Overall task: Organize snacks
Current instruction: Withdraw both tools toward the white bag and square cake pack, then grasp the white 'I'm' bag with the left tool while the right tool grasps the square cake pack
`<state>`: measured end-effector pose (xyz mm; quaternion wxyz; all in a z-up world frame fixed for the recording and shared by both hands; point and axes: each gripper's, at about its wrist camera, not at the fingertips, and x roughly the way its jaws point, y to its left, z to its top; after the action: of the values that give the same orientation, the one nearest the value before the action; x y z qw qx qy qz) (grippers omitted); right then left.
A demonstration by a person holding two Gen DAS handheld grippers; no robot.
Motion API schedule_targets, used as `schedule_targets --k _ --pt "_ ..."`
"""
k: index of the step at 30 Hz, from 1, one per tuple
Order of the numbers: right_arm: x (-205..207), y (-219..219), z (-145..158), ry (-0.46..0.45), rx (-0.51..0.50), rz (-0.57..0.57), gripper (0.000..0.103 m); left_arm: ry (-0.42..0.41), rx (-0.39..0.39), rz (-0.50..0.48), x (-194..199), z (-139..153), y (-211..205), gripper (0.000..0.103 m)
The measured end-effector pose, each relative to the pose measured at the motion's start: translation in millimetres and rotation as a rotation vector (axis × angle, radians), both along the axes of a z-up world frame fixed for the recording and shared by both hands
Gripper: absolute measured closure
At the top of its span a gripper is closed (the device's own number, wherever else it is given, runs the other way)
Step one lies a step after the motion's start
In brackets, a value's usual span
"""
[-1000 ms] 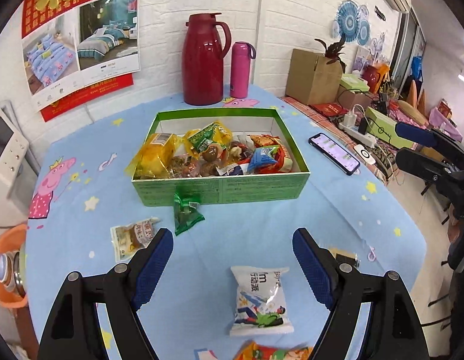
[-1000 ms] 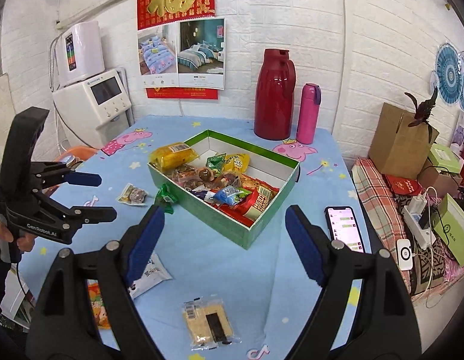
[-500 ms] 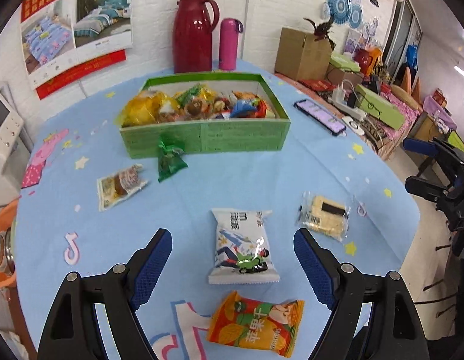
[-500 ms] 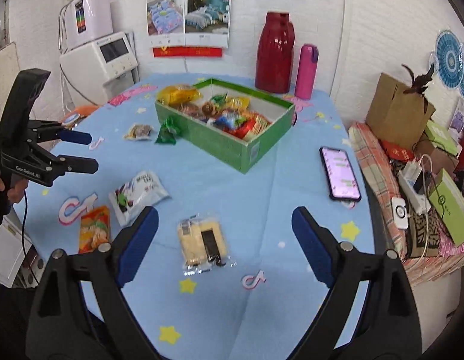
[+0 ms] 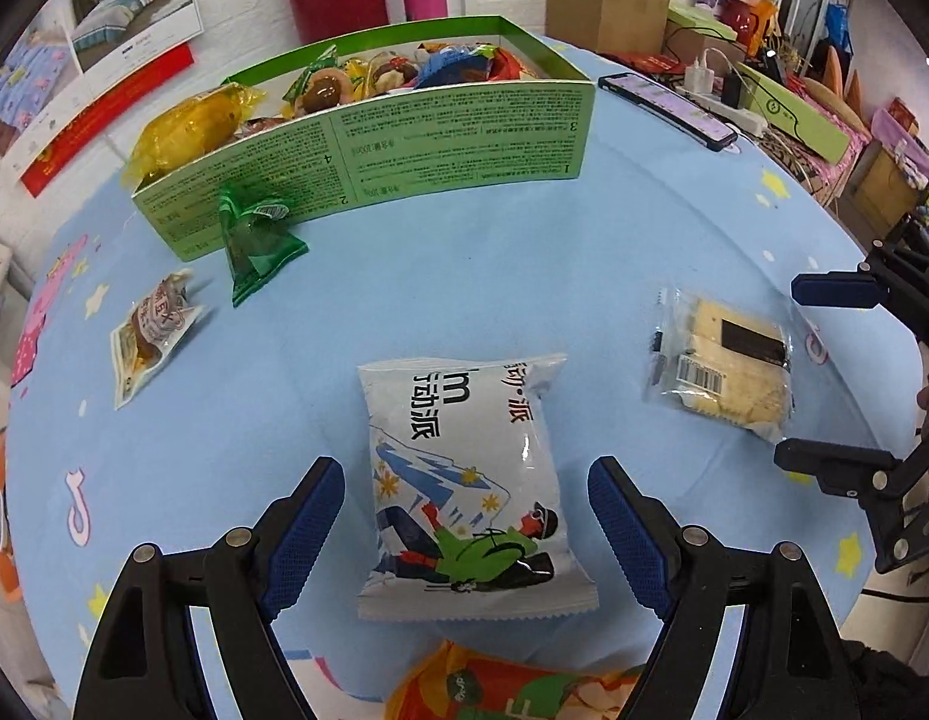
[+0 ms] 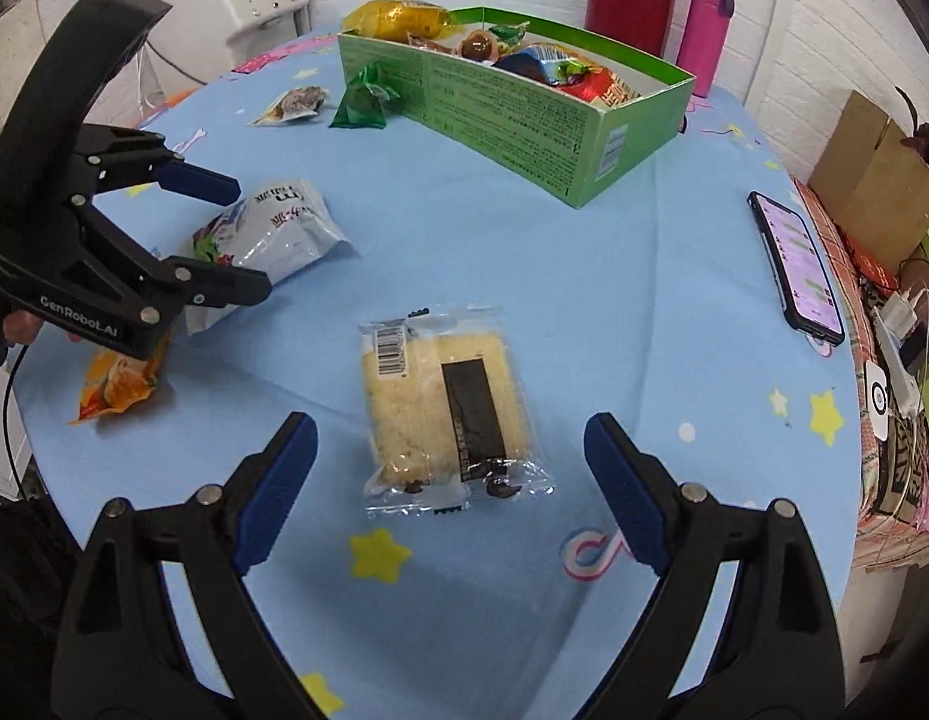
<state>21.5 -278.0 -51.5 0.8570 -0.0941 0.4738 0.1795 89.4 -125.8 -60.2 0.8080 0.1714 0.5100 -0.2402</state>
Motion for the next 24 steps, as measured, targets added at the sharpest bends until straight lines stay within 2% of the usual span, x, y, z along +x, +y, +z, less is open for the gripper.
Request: schedule_targets --k 8,10,12,13,15,20,22,24 --pt "9.0 -4.8 -16.6 0.039 -0.001 -0.003 0.012 0.054 -0.035 0.018 16.2 -13.2 11.2 0.018" --pt "9.7 -4.7 -19.4 0.043 -0.001 -0.007 0.015 0.059 -0.043 0.009 15.9 -13.2 14.1 0.018" --pt "9.8 -1.9 -18.2 0.023 -0.012 -0.005 0.022 0.060 -0.047 0.006 16.4 -12.0 16.4 0.019" --pt "10.2 -1.3 -16.7 0.017 -0.010 -0.006 0.032 0.060 -0.050 0.004 16.7 -11.3 17.7 0.020" --pt "11.5 1.2 -14.2 0.006 -0.012 -0.007 0.042 0.061 -0.052 -0.002 16.5 -10.4 19.2 0.023" --pt "13.8 4.6 -14.3 -0.005 -0.014 -0.011 0.044 0.041 -0.046 -0.005 16.4 -8.9 19.2 0.030" --pt "12.8 5.6 -14.3 -0.011 -0.018 -0.013 0.044 0.014 -0.023 -0.002 14.3 -8.3 18.2 0.039" --pt "12.2 6.7 -14.3 -0.015 -0.024 -0.015 0.044 0.012 -0.030 0.023 16.0 -7.1 18.4 0.043"
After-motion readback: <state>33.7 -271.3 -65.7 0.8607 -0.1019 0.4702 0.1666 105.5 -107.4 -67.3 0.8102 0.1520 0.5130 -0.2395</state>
